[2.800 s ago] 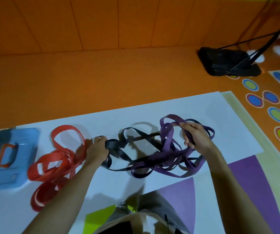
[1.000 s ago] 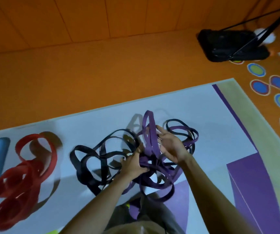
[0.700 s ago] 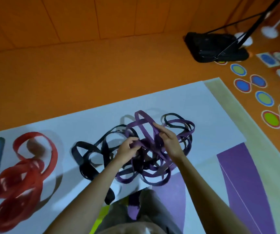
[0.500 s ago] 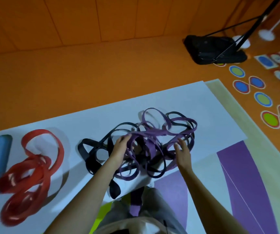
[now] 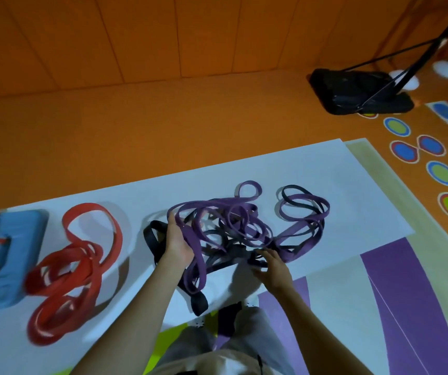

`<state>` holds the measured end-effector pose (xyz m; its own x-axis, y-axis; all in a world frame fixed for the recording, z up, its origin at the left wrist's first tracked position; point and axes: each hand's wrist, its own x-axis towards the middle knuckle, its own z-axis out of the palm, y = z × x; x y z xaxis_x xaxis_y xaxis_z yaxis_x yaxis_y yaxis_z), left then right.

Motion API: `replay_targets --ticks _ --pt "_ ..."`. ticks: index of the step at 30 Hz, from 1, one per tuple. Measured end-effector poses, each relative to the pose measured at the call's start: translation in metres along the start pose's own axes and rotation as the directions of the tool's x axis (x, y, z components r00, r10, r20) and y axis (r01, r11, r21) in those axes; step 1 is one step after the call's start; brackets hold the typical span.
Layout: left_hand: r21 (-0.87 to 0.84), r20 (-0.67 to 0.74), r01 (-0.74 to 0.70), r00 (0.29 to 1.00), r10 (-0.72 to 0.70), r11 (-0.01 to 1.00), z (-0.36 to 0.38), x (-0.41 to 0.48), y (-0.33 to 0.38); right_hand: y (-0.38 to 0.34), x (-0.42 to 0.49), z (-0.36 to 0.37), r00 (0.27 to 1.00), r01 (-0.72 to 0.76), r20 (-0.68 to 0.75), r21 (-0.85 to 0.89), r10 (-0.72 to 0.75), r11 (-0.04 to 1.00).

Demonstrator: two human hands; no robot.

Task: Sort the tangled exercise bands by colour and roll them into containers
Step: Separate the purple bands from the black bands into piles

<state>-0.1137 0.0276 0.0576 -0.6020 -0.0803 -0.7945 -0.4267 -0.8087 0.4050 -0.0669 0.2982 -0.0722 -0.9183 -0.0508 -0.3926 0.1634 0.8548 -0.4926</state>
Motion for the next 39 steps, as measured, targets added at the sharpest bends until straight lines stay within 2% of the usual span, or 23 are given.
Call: replay_targets --ticks 4,7,11,14,17,23,26,29,32,34,35,37,39 --pt "-0.152 0.07 -0.05 0.996 0.061 0.987 -0.008 -0.002 0.01 0.0 0.013 -0.001 1.0 0.002 0.002 -0.102 -0.002 0.995" --pt "-0.136 0.098 -0.165 0.979 0.179 0.977 -0.013 0.002 0.019 -0.009 0.017 -0.007 1.0 0.004 0.004 -0.132 -0.004 0.991" --pt "-0.14 0.07 -0.231 0.968 0.242 0.963 -0.016 -0.003 0.026 -0.013 0.023 -0.016 0.996 -0.004 -0.094 -0.123 -0.008 0.992" --pt "-0.221 0.073 -0.234 0.964 0.255 0.947 -0.019 -0.01 0.029 -0.015 0.026 -0.022 0.989 0.052 -0.125 -0.178 -0.075 0.983" --pt "-0.288 0.087 -0.232 0.96 0.266 0.929 -0.021 -0.013 0.031 -0.02 0.027 -0.023 0.987 0.113 -0.088 -0.23 -0.136 0.967" --pt "-0.288 0.086 -0.298 0.939 0.334 0.91 -0.022 -0.012 0.049 -0.022 0.031 -0.024 0.96 0.218 -0.115 -0.269 -0.256 0.938" --pt "-0.172 0.073 -0.29 0.949 0.306 0.941 -0.023 -0.007 0.049 -0.03 0.033 -0.027 0.955 0.205 -0.141 -0.316 -0.26 0.926" --pt "-0.043 0.065 -0.257 0.964 0.259 0.966 -0.03 -0.001 0.042 -0.035 0.032 -0.029 0.962 0.181 -0.149 -0.286 -0.23 0.941" --pt "-0.016 0.037 -0.228 0.973 0.228 0.974 -0.043 0.009 0.04 -0.031 0.029 -0.022 0.973 0.209 -0.038 -0.291 -0.229 0.934" --pt "0.022 0.021 -0.248 0.969 0.247 0.969 -0.05 0.014 0.038 -0.022 0.023 -0.015 0.978 0.21 0.069 -0.251 -0.199 0.945" --pt "0.057 0.017 -0.271 0.963 0.27 0.961 -0.052 0.015 0.035 -0.017 0.017 -0.011 0.975 0.22 0.07 -0.24 -0.209 0.946" --pt "0.132 0.038 -0.325 0.946 0.323 0.936 -0.055 0.018 0.028 -0.005 0.002 -0.007 0.962 0.235 -0.085 -0.22 -0.258 0.947" --pt "0.235 0.066 -0.355 0.935 0.349 0.905 -0.056 0.017 0.02 0.001 -0.009 -0.013 0.926 0.161 -0.319 -0.147 -0.201 0.976"
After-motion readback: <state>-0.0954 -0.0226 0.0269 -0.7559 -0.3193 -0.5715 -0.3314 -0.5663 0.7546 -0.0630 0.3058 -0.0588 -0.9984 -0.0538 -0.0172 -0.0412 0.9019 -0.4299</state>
